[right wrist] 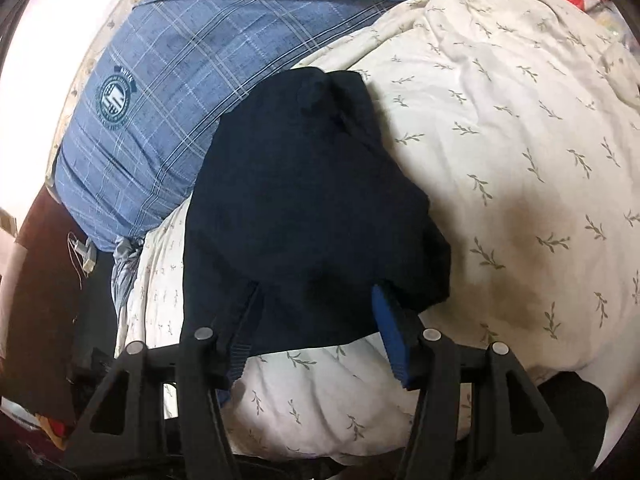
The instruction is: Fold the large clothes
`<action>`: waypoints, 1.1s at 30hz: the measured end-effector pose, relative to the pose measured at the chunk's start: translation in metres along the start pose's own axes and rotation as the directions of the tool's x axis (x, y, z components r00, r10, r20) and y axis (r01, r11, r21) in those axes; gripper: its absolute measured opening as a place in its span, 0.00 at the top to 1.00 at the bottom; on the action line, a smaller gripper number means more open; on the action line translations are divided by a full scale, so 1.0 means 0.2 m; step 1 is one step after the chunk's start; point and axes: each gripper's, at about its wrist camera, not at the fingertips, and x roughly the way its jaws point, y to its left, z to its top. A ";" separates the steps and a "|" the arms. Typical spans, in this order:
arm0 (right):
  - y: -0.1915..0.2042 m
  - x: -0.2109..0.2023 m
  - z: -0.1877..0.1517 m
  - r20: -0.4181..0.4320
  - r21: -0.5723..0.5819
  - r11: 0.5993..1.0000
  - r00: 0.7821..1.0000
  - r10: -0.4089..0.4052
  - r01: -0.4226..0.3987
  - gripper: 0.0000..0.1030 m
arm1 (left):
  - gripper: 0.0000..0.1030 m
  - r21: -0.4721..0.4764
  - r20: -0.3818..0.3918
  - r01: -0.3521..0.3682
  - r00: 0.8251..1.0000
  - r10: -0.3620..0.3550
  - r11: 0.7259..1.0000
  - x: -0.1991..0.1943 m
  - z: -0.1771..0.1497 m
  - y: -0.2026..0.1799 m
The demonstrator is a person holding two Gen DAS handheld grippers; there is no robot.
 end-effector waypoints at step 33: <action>0.24 0.10 0.06 0.026 -0.155 0.988 0.999 0.021 -0.017 0.50 | 0.18 0.281 0.214 -0.239 0.960 0.182 0.929 -0.05 0.08 -0.41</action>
